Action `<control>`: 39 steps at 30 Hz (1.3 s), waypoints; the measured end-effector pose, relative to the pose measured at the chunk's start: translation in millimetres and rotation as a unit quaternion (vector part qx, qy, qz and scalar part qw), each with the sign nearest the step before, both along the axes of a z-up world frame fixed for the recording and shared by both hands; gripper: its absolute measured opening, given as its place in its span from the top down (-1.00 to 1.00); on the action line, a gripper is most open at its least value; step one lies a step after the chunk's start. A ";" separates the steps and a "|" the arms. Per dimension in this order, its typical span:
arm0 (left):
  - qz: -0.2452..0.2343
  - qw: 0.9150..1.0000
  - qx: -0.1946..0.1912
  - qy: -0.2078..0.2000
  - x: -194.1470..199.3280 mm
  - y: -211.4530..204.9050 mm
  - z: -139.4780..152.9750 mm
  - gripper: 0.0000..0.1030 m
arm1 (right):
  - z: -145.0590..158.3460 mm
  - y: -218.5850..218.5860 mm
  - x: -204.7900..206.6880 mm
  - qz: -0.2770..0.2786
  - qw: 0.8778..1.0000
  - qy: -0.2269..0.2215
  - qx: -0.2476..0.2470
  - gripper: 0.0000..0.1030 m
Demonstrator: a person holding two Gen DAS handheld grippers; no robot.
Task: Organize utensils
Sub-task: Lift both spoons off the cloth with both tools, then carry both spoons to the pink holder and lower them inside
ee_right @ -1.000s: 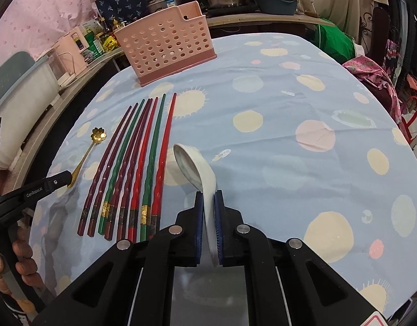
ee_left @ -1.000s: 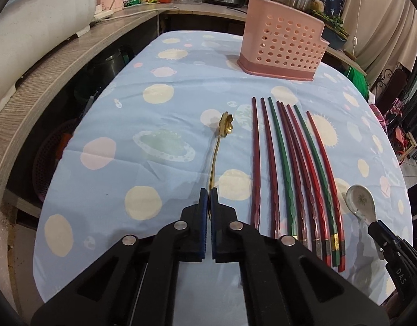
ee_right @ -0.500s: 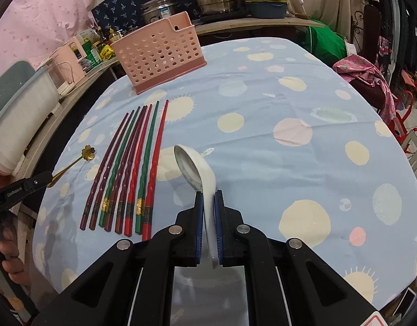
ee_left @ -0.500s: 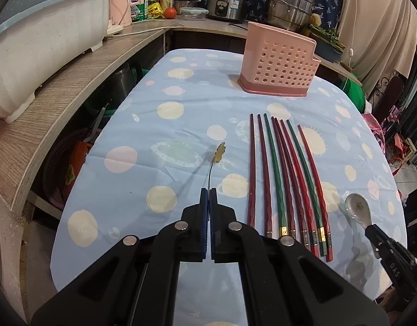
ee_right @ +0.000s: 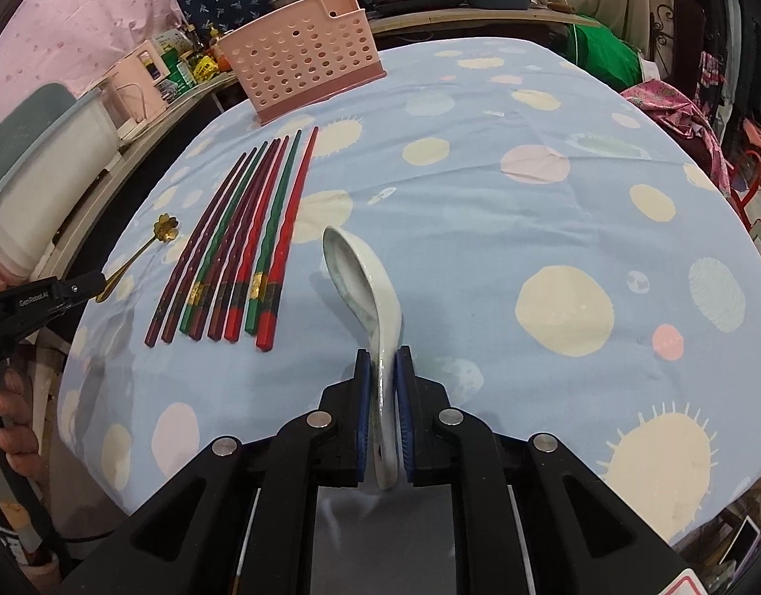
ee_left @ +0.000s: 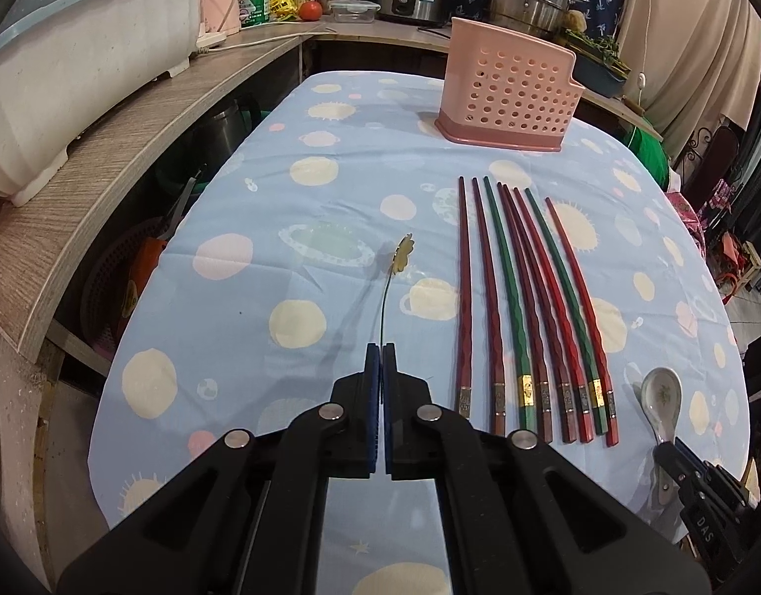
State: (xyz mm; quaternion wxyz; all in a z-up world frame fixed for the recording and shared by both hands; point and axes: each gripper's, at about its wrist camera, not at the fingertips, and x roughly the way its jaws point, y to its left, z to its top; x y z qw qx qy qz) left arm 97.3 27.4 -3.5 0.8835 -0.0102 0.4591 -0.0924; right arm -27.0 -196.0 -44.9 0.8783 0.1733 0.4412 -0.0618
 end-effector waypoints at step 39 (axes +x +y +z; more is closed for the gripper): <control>0.002 0.998 -0.021 -0.062 41.6 -3.6 68.9 0.99 | 103.7 -30.8 61.2 0.001 0.992 -0.122 -0.042 0.89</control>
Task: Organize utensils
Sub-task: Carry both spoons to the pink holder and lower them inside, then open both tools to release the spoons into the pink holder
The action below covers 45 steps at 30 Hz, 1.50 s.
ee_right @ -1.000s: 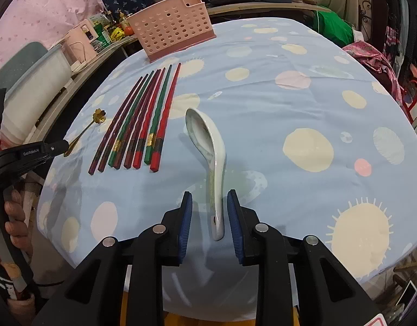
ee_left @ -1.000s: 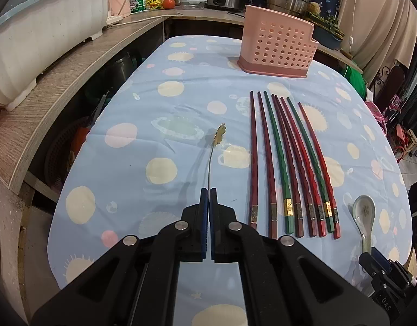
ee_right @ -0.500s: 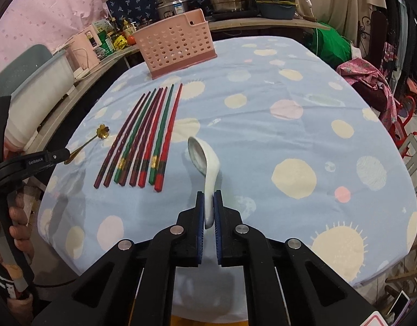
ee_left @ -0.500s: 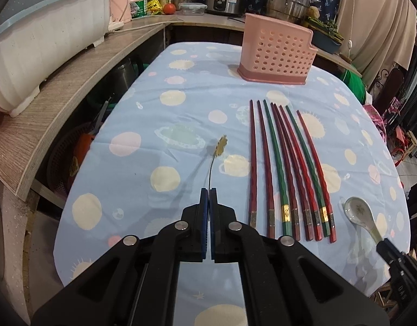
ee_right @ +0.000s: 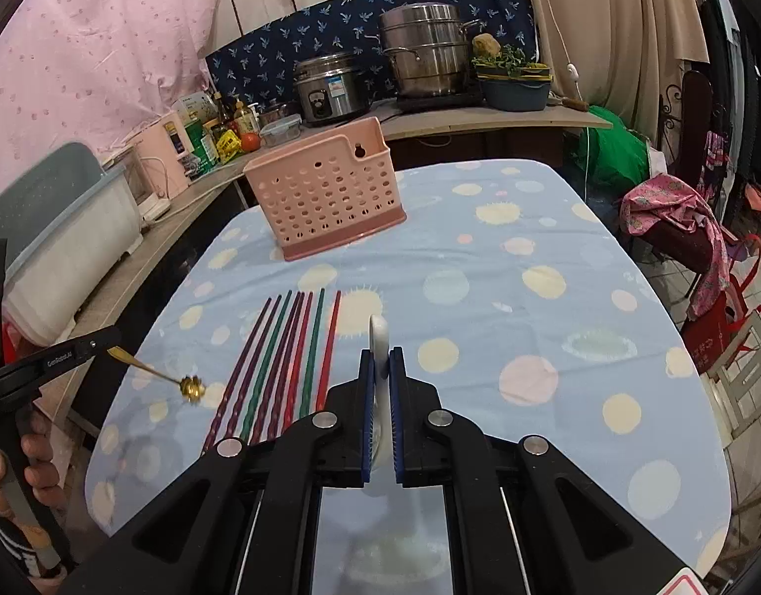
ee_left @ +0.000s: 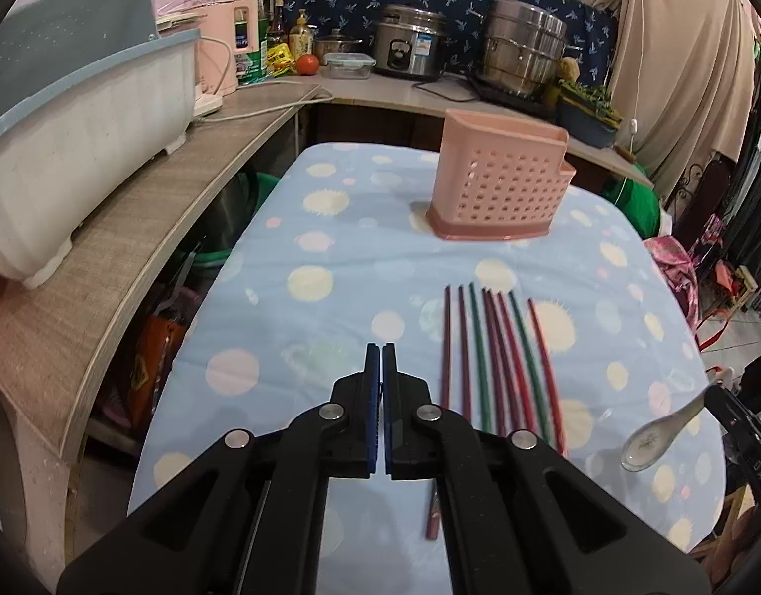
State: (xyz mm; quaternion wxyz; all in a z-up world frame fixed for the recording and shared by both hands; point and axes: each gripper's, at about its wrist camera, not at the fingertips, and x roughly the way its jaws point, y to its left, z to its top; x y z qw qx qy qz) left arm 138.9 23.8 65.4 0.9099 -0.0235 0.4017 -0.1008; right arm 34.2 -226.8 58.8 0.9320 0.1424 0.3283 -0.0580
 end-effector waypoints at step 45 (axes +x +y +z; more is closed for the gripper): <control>-0.027 0.995 -0.033 -0.092 223.9 -105.3 72.9 0.97 | 31.8 -50.7 311.6 0.039 0.998 -0.040 -0.043 0.81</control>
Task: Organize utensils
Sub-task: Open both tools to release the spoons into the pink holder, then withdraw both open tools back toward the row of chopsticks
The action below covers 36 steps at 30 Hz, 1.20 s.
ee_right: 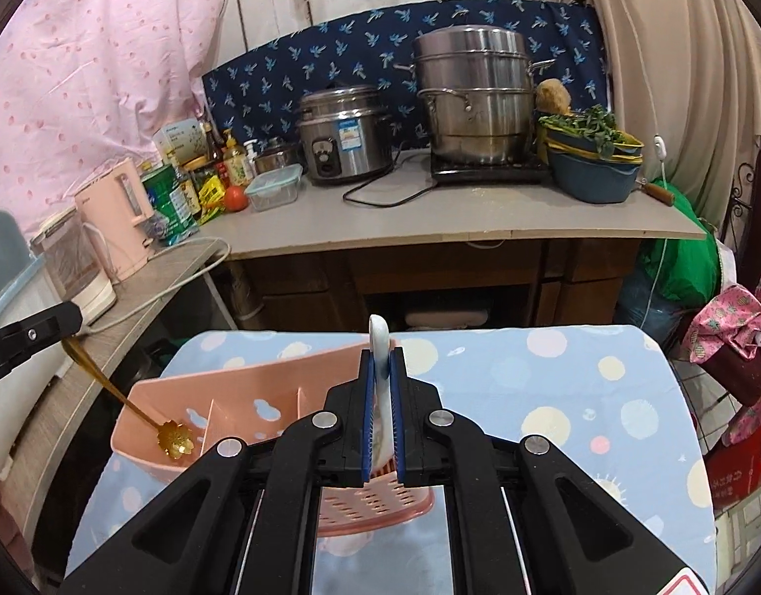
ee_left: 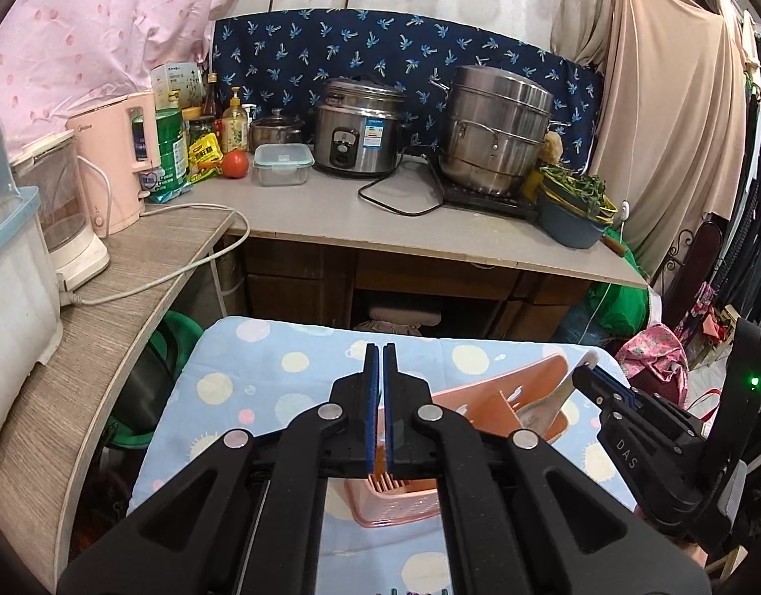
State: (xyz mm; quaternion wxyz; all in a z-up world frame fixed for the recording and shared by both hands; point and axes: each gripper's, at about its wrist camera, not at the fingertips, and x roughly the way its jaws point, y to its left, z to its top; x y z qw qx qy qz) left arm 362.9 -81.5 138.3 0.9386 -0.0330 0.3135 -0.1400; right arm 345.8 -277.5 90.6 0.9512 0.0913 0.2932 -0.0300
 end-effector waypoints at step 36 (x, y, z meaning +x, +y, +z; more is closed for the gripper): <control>0.037 0.993 0.060 0.098 14.3 31.1 -101.2 0.38 | -73.8 19.1 -36.1 0.082 0.995 0.046 -0.029 0.83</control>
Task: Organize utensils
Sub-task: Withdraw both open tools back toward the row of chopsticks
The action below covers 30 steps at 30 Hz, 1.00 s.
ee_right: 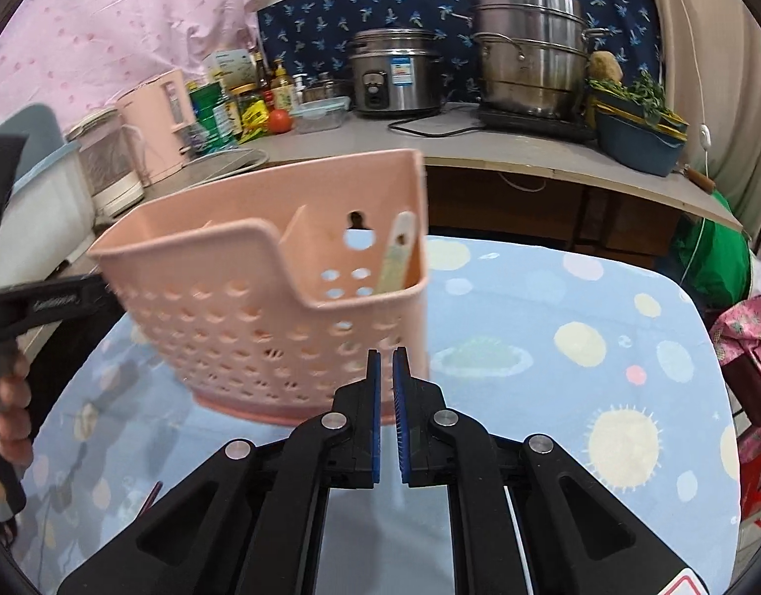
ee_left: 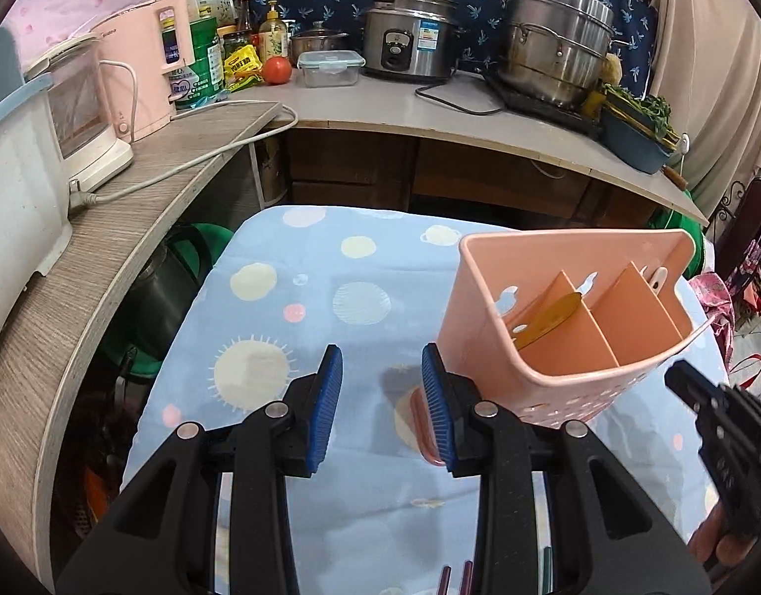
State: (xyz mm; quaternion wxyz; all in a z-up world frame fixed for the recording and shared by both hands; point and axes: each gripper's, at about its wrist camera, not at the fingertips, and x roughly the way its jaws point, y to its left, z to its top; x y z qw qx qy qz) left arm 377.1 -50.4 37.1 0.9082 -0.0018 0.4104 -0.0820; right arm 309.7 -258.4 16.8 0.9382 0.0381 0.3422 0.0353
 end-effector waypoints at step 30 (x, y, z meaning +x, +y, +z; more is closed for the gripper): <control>0.012 1.000 0.016 0.004 6.9 7.8 -4.3 0.39 | 9.2 -21.4 -8.8 -0.049 0.999 -0.003 0.016 0.87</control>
